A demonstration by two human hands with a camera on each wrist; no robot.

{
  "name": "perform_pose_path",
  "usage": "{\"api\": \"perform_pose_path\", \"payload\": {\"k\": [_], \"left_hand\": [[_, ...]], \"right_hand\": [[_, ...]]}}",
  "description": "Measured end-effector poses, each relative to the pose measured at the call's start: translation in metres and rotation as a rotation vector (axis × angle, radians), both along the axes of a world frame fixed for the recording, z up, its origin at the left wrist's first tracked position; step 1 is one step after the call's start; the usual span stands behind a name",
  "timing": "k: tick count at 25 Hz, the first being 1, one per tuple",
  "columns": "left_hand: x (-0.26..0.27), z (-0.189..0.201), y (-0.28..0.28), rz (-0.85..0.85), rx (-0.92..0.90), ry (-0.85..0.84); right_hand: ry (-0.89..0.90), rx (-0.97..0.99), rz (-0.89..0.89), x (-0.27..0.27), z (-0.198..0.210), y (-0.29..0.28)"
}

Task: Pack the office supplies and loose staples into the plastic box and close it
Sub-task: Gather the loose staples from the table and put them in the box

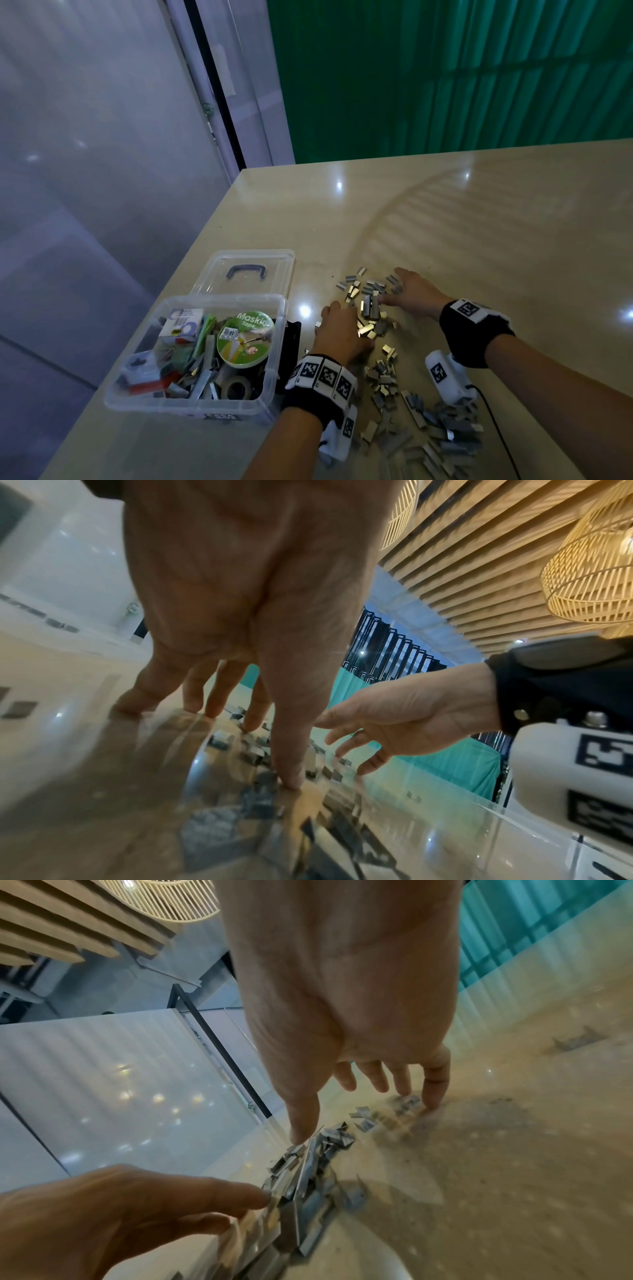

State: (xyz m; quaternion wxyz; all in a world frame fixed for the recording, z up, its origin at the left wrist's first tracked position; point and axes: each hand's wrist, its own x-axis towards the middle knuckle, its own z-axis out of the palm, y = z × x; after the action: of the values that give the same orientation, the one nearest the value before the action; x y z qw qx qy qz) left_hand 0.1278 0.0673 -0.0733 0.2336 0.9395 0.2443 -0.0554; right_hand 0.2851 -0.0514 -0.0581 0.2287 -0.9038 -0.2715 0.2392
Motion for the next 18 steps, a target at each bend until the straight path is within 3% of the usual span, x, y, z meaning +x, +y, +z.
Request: {"api": "perform_pose_path", "payload": {"k": [3,10,18], "left_hand": [[0.001,0.002,0.008,-0.031,0.015,-0.012],[0.007,0.007,0.013,-0.023,0.005,0.015],[0.008,0.015,0.013,-0.048,-0.02,0.026]], "right_hand": [[0.053,0.022,0.042,0.005,0.0,0.01],[-0.052,-0.032,0.306,-0.006,-0.008,0.012],[-0.016,0.159,0.326,-0.026,-0.013,-0.012]]}}
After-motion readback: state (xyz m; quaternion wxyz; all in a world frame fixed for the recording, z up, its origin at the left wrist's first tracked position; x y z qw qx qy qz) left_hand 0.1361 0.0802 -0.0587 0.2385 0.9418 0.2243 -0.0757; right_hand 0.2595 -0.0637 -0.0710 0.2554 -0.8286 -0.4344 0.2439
